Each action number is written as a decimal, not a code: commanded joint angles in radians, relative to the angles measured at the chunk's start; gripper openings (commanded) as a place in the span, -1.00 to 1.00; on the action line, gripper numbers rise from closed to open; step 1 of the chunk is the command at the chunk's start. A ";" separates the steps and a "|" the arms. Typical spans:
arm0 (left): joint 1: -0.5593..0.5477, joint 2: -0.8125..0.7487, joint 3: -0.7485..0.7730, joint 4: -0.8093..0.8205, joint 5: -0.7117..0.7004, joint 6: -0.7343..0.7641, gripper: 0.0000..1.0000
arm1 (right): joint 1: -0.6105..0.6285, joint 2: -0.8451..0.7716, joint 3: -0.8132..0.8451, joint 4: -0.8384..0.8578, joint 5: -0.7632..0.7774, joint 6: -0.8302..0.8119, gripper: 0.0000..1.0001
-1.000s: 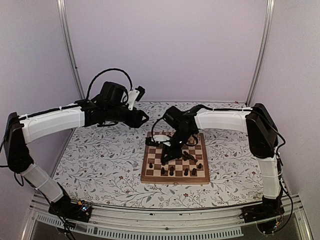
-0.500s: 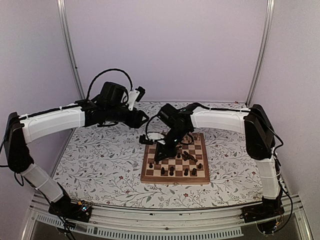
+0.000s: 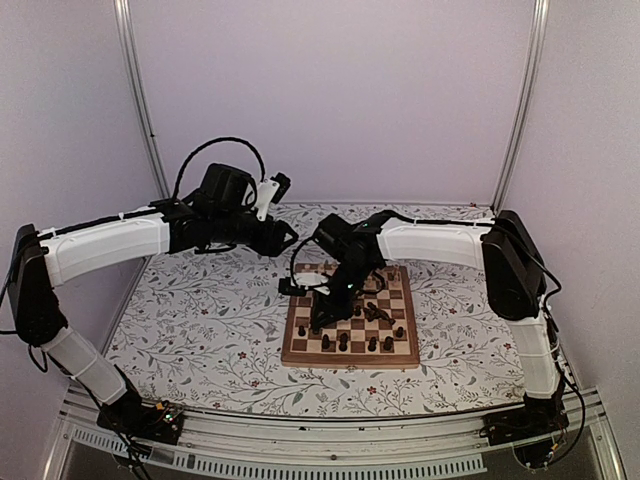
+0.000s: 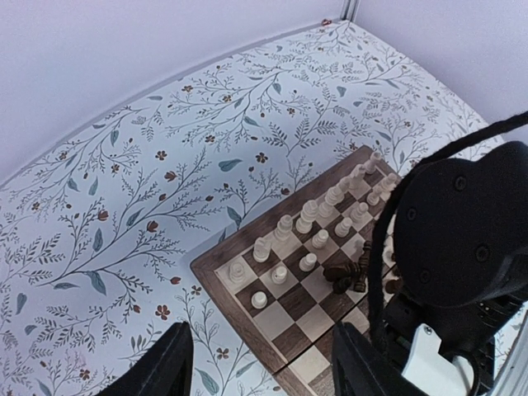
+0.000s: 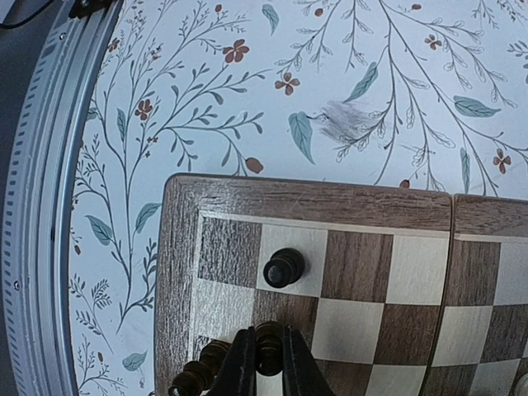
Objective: Set up the chess pieces on the board
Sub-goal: Place the chess piece on the chessboard.
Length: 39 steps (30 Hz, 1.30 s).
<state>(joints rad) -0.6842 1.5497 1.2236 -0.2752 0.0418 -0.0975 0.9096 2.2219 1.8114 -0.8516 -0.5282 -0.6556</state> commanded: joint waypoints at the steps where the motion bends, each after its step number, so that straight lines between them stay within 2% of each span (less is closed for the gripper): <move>1: 0.009 0.012 0.028 -0.009 0.010 0.011 0.19 | 0.010 0.022 0.017 -0.002 0.010 -0.010 -0.81; 8: 0.009 0.015 0.030 -0.010 0.013 0.012 0.19 | 0.014 0.034 0.020 0.003 0.019 -0.009 -0.76; 13: 0.008 0.016 0.031 -0.012 0.014 0.013 0.19 | 0.014 0.026 0.027 0.000 0.008 -0.003 -0.54; 18: 0.007 0.017 0.031 -0.013 0.014 0.012 0.19 | 0.009 -0.018 0.032 -0.008 0.018 -0.007 -0.42; 25: 0.008 0.018 0.032 -0.013 0.015 0.013 0.19 | -0.060 -0.075 0.032 0.003 0.047 0.008 -0.41; 30: 0.008 0.018 0.033 -0.014 0.015 0.013 0.19 | -0.122 -0.080 0.032 0.035 0.124 0.045 -0.42; 39: 0.008 0.022 0.032 -0.015 0.018 0.014 0.19 | -0.142 -0.036 0.033 0.080 0.218 0.075 -0.32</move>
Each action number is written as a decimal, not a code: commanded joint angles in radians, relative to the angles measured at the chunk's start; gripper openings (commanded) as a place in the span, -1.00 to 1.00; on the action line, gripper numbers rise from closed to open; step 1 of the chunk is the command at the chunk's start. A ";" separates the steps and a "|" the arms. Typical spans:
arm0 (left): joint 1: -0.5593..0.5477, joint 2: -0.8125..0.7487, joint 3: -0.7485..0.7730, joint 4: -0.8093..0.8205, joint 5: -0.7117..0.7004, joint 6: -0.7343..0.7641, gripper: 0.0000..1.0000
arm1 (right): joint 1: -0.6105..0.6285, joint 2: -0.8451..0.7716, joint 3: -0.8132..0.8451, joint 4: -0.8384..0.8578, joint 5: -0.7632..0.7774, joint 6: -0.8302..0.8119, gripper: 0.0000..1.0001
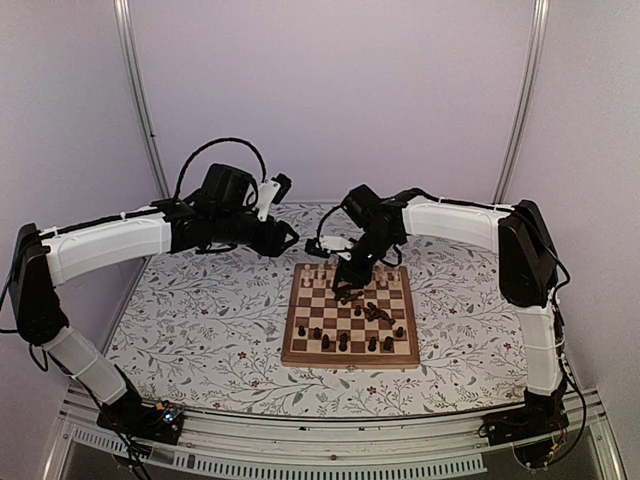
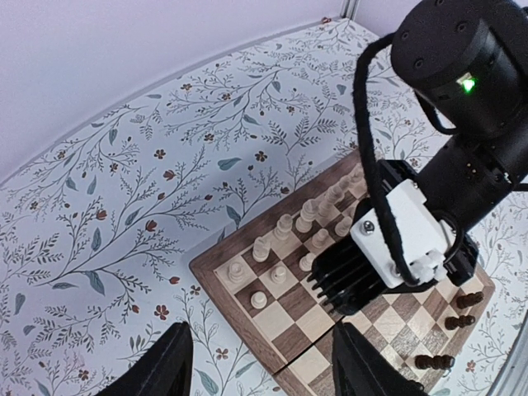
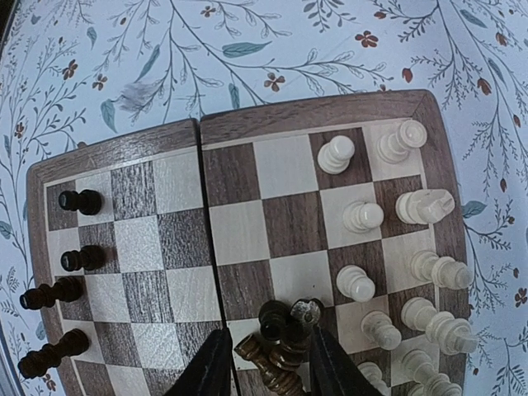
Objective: Set up the chess pieces on the board
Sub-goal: Pick up the chess piece from the chessboard.
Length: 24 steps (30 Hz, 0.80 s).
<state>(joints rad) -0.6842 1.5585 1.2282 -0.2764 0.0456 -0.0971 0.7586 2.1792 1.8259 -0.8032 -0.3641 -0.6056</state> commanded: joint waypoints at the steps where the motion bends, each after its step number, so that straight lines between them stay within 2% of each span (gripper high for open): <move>1: 0.008 0.012 0.028 -0.014 0.014 0.014 0.19 | 0.007 0.014 0.019 0.035 0.057 0.026 -0.31; 13: 0.008 0.020 0.034 -0.022 0.020 0.016 0.20 | 0.004 0.070 0.024 0.020 0.041 0.026 -0.34; 20: 0.008 0.025 0.036 -0.025 0.023 0.016 0.19 | 0.004 0.077 0.026 0.006 0.005 0.020 -0.72; 24: 0.008 0.025 0.036 -0.027 0.023 0.016 0.20 | 0.006 0.066 0.032 0.000 -0.007 0.021 -0.83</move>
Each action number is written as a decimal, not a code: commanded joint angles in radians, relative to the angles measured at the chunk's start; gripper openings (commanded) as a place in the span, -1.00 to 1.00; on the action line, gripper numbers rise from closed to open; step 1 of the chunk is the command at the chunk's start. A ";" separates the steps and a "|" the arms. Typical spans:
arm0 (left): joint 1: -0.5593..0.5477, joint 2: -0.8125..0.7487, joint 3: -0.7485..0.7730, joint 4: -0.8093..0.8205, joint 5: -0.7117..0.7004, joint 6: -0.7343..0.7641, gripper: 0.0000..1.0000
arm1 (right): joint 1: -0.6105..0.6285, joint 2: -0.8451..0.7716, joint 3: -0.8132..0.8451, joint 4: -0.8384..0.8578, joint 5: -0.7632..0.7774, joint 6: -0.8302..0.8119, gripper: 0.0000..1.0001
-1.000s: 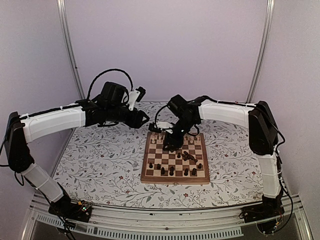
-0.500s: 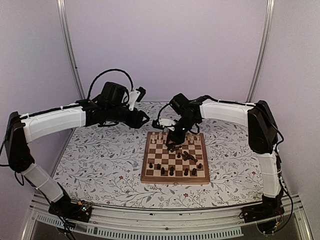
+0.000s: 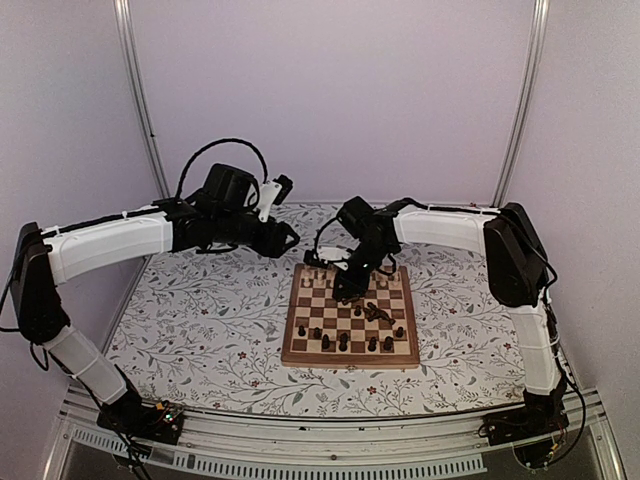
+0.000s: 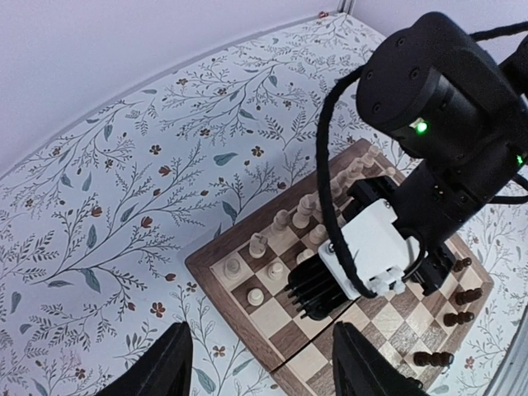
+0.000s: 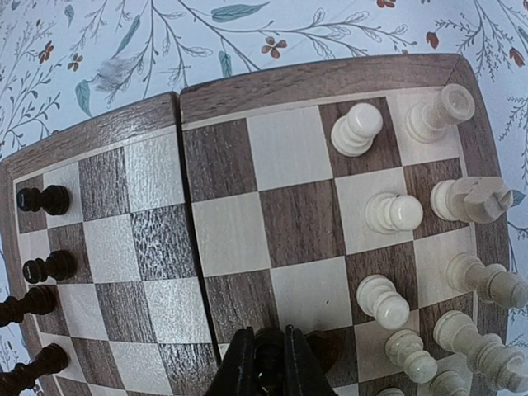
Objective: Set up the chess pieces on the board
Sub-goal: Pick up the chess piece from the chessboard, then place the chess piece on the chessboard.
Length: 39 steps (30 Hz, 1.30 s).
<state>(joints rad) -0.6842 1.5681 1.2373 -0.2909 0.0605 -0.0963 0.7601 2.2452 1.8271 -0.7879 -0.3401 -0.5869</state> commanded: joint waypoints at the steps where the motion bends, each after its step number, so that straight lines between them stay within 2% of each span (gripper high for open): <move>1: 0.008 0.015 0.027 -0.011 0.007 0.016 0.20 | 0.004 -0.006 0.033 -0.020 -0.034 0.002 -0.84; 13: 0.008 0.023 0.032 -0.017 0.014 0.016 0.20 | 0.061 -0.111 -0.026 -0.048 -0.116 -0.016 -0.84; 39: 0.002 0.032 0.038 -0.028 0.016 0.020 0.22 | 0.114 -0.064 -0.085 -0.115 -0.184 -0.083 -0.82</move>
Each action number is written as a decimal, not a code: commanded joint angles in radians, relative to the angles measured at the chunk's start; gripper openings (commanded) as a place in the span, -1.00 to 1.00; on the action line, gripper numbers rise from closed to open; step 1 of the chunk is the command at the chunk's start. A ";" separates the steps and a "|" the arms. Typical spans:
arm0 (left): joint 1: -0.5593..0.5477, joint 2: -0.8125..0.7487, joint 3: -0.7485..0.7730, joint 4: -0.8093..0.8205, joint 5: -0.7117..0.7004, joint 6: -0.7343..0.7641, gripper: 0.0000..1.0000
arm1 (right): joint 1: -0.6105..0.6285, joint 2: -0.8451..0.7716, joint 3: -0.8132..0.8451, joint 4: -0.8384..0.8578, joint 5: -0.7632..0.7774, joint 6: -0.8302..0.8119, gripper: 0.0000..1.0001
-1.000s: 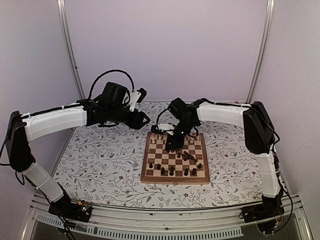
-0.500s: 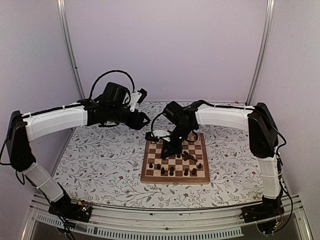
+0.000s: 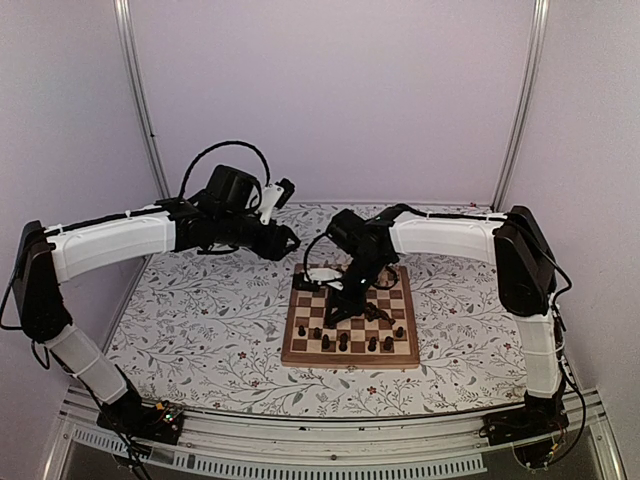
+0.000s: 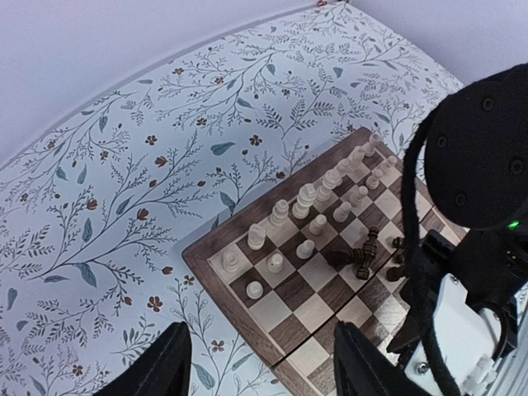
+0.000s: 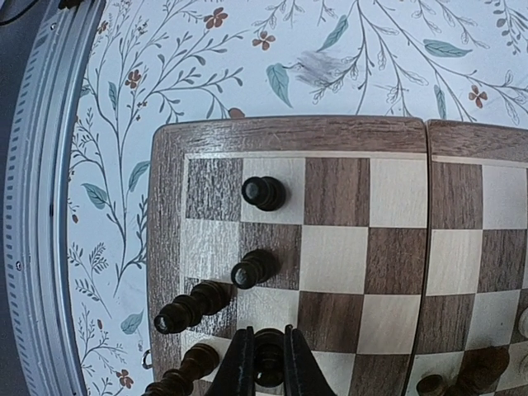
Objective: Set up the chess pieces on the board
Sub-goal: Place the chess piece on the chessboard.
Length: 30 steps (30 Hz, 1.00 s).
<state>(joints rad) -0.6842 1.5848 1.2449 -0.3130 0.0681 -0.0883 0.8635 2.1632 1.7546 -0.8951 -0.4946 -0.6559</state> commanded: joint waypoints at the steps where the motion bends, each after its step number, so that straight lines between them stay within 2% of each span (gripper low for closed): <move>1: 0.002 0.015 0.031 -0.007 0.009 0.013 0.22 | 0.012 0.020 -0.012 -0.007 -0.030 -0.013 -0.81; 19: -0.003 0.029 0.039 -0.018 0.009 0.017 0.24 | 0.016 0.059 -0.014 0.004 -0.022 -0.014 -0.75; 30: -0.003 0.035 0.042 -0.023 0.013 0.017 0.26 | 0.016 0.039 -0.014 -0.003 -0.032 -0.013 -0.51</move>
<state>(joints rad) -0.6853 1.6062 1.2587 -0.3210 0.0692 -0.0788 0.8722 2.2066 1.7523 -0.8948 -0.5083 -0.6666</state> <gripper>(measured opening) 0.628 0.231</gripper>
